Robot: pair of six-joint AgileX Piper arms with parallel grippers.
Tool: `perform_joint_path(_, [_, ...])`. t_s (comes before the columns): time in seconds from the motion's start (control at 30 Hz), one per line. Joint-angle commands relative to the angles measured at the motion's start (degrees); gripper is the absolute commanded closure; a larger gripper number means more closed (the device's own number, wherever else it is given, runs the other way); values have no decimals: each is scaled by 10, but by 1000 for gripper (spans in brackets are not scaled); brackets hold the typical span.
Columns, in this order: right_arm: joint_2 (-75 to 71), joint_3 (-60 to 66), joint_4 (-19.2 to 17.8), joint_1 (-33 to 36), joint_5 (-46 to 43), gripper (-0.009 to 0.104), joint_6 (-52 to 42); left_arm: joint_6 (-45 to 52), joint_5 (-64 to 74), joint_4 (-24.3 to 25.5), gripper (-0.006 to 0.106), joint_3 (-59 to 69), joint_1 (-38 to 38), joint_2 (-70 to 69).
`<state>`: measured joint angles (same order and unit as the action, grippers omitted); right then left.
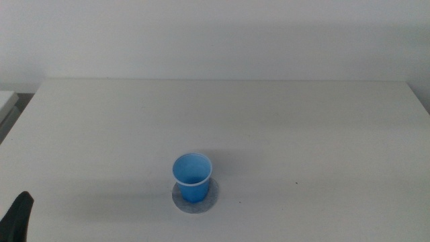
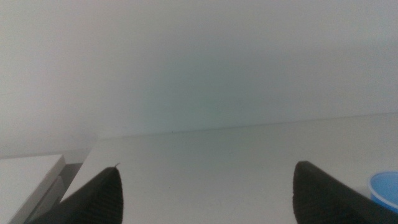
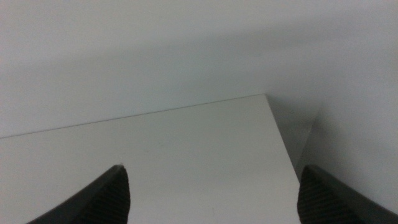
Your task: Place an empty cup on a cup mat.
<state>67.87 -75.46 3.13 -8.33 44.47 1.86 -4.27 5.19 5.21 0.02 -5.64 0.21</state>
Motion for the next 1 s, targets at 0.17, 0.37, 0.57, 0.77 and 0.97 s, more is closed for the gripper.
perform_joint_path(0.17, [-170, 241, 22, -7, -172, 2, -72, -2, -3, -1, 7, 0, -1, -2])
perform_joint_path(0.37, [-279, 353, 37, -7, -197, 2, -77, -2, -3, -1, 7, 0, -1, -2])
perform_joint_path(0.57, [-350, 391, 69, -7, -159, 2, -79, -2, -3, -1, 7, 0, -1, -2])
perform_joint_path(0.77, [-408, 391, 120, -7, -102, 2, -151, -2, -3, -1, 7, 0, -1, -2])
perform_joint_path(0.97, [-463, 439, 156, 18, -122, 2, -195, -2, -3, -1, 7, 0, -1, -2])
